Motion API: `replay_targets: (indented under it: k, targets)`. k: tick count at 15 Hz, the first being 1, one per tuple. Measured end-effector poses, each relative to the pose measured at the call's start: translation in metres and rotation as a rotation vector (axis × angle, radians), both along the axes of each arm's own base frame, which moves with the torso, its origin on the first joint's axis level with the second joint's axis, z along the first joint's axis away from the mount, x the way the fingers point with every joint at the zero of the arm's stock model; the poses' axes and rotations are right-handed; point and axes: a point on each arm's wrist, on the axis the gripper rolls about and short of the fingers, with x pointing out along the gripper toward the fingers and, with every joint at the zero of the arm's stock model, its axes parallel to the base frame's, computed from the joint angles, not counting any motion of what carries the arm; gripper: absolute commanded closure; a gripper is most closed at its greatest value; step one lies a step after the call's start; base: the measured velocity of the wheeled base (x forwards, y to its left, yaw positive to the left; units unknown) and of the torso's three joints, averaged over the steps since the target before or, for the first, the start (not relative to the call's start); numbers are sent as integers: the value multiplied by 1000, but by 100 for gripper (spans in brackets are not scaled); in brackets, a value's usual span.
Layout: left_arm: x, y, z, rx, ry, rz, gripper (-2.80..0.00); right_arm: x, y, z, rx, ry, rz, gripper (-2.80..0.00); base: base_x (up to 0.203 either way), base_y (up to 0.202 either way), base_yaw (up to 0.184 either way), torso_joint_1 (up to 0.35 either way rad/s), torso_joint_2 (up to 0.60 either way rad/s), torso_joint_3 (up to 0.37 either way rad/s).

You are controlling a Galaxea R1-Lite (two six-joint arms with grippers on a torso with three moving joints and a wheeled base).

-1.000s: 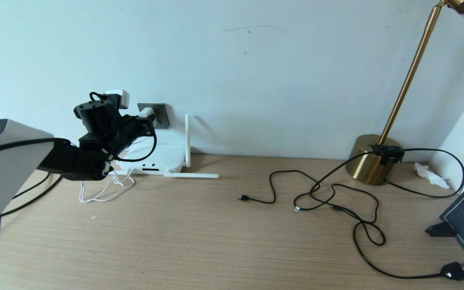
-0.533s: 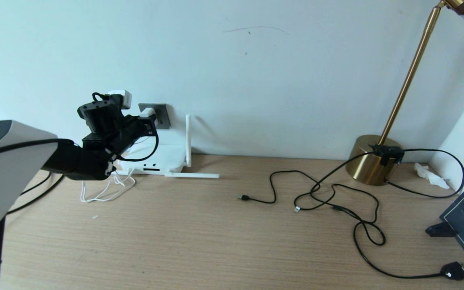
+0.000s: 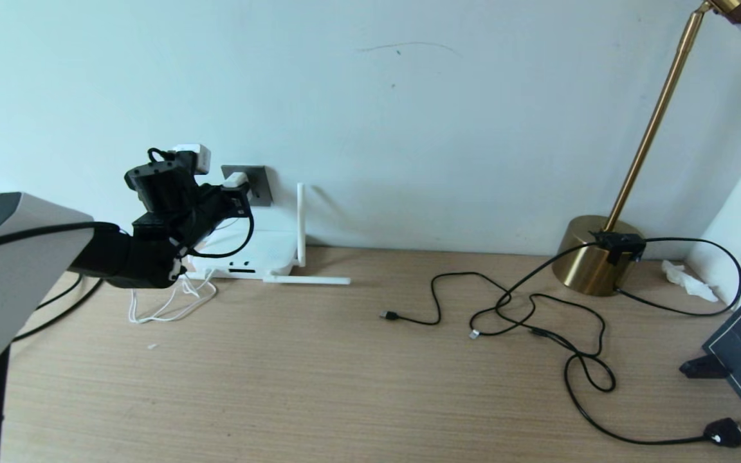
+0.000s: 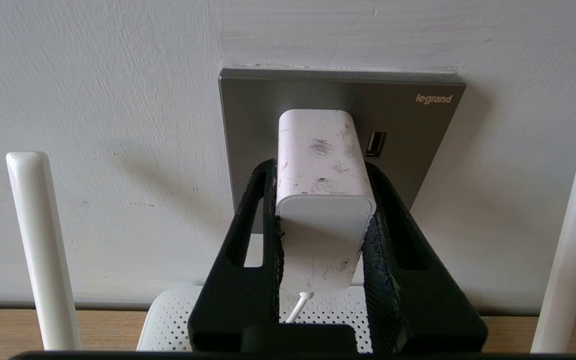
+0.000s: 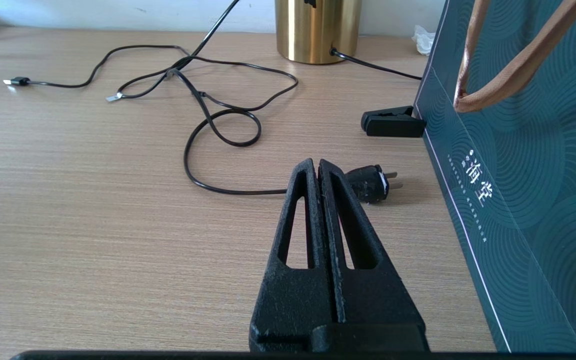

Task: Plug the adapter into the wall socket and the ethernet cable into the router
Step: Plug plug into socket

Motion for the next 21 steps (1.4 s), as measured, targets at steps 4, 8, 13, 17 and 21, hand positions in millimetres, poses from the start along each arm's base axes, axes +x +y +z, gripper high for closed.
replay_targets:
  k: [4,8,13,17,21]
  targets:
    - [0,1,-1,-13,2,3,-280,0,0,1,0,-3,-1,0,0,0,0,8,3,-1]
    - [-2,1,0,-15,2,0,-280,0,0,0,0,0,0,0,0,0,0,0,0,0]
    - [-4,1,2,-15,-1,-1,-280,0,0,0,0,0,0,0,0,0,0,0,0,0]
    - [-12,-2,2,-16,10,-11,-280,0,0,0,0,0,0,0,0,0,0,0,0,0]
    - [-24,-13,6,-16,2,-40,-280,0,0,0,0,0,0,0,0,0,0,0,0,0]
